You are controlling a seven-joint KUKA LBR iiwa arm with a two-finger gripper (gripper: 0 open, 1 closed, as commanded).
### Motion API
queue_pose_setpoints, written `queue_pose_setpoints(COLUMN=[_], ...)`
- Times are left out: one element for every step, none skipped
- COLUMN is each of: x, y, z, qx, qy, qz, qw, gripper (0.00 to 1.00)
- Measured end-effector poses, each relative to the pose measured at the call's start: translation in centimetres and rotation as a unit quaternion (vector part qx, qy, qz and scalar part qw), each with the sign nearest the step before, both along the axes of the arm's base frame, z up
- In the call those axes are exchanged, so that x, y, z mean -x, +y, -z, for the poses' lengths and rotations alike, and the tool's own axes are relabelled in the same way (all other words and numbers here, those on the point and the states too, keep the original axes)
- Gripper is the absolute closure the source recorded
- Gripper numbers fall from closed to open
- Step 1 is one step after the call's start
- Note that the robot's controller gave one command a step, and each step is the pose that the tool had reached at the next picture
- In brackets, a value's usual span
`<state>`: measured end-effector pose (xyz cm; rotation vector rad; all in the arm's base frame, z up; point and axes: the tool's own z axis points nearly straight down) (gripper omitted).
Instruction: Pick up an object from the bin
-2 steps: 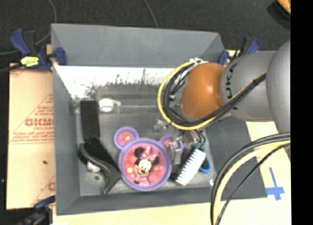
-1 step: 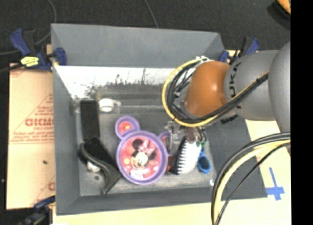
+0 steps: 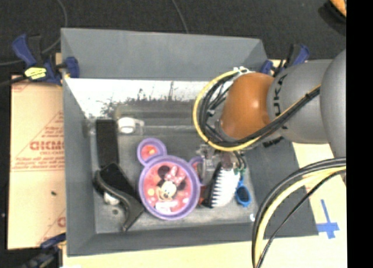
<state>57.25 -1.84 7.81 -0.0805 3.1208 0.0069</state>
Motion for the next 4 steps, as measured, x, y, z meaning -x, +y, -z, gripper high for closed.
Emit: queue_pose_setpoints(x=[0.0,0.2,0.2,0.1], y=[0.0,-0.1,-0.1,-0.1], z=[-0.2,-0.8,-2.4,-3.8], qx=[0.0,0.001,0.001,0.001], qy=[-0.0004,0.0016,0.0001,-0.0004], qz=[-0.001,-0.001,-0.001,-0.001], qw=[1.0,1.0,1.0,1.0], gripper=[1.0,1.0,1.0,1.0])
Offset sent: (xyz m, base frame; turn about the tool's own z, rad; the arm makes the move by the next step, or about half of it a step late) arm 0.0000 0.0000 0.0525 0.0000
